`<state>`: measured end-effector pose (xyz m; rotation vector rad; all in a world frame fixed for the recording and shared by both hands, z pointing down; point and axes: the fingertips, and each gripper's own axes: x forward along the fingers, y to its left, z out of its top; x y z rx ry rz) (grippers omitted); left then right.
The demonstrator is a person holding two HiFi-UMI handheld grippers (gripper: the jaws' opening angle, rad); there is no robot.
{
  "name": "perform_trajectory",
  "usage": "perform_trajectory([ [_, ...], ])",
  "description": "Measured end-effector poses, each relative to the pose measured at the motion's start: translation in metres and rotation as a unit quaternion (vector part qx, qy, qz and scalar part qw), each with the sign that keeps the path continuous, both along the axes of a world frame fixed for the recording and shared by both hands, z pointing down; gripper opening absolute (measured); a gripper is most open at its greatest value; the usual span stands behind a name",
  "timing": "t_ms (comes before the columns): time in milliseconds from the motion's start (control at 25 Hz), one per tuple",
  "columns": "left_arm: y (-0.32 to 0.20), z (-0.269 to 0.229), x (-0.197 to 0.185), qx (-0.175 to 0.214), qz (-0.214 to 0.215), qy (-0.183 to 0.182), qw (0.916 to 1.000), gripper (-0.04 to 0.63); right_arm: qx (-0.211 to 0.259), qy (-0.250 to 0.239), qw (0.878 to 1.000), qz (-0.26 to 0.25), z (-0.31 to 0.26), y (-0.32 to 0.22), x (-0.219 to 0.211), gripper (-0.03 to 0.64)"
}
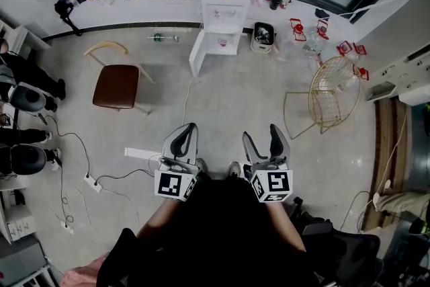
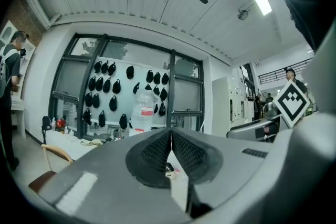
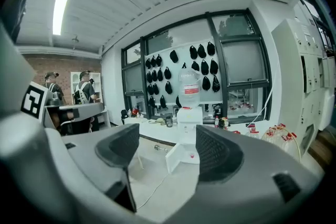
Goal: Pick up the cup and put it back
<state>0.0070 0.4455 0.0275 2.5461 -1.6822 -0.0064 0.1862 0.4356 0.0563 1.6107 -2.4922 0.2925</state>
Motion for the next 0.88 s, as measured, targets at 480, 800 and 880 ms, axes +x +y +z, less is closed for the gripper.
perform_trajectory([
  [480,0.001,0.011,-0.043,-0.005,0.025,-0.002,0.9997,0.008,-0.005,-0.001,1.000,0.029,0.006,0.000,-0.042,0.308],
  [800,-0.018,0.029,-0.071,-0.023,0.037,0.002,0.9990,0.008,-0.017,-0.009,0.999,0.040,0.019,-0.021,-0.074,0.308],
  [880,-0.030,0.035,-0.073,-0.028,0.036,0.007,0.9990,0.008,-0.020,-0.010,0.999,0.038,0.023,-0.033,-0.077,0.308],
])
